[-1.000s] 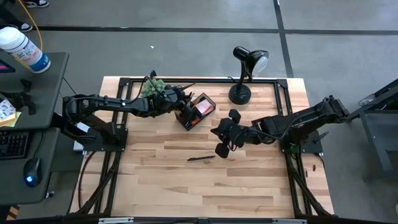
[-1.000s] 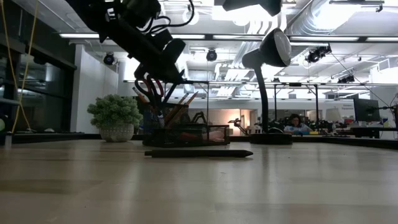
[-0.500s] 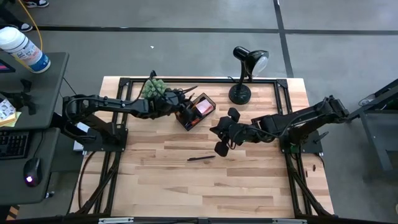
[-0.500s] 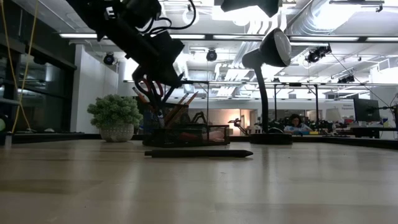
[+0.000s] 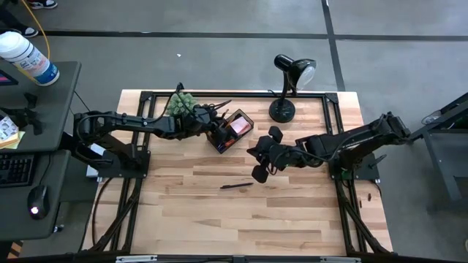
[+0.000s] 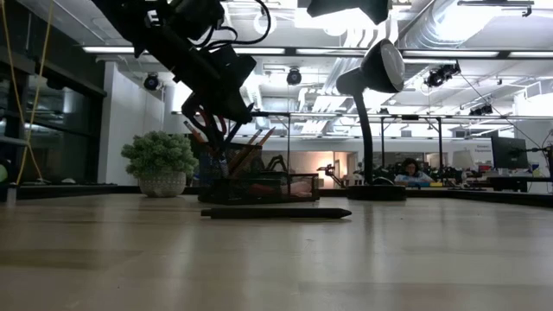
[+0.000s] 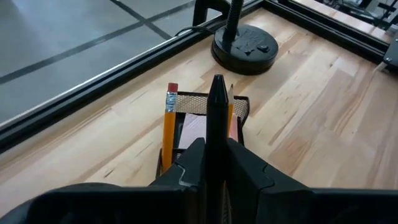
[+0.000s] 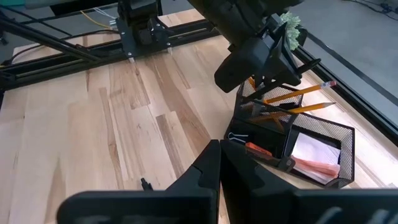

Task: Pick and place office supplies into organizer
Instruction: Put the top black pen into the black desk organizer, then put the black pen into the black desk organizer

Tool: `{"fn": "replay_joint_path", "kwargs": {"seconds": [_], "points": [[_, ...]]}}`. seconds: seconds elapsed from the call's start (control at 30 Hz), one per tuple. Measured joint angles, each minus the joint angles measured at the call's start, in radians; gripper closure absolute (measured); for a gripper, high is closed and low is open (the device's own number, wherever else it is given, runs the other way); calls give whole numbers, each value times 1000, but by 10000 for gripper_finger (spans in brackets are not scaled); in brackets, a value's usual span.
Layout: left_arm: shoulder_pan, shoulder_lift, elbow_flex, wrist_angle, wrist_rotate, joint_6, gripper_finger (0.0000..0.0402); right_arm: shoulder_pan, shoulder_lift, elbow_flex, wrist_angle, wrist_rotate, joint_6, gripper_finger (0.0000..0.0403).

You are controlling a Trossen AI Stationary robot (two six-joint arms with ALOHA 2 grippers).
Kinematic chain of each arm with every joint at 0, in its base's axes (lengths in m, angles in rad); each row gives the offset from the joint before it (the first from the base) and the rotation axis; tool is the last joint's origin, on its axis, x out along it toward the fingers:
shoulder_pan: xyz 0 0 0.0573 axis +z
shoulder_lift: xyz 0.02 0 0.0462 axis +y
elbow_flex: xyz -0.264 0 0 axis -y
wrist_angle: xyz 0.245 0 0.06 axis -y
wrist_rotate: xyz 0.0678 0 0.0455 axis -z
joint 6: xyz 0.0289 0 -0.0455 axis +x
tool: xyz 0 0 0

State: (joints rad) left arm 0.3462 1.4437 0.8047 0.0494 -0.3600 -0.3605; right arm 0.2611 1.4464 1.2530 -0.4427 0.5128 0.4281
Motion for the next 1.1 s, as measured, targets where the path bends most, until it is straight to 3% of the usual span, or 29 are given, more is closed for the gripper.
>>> {"fn": "replay_joint_path", "kwargs": {"seconds": [1.1], "points": [[0, 0, 0, 2, -10, 53, 353, 0, 0, 0, -1, -6, -1, 399]]}}
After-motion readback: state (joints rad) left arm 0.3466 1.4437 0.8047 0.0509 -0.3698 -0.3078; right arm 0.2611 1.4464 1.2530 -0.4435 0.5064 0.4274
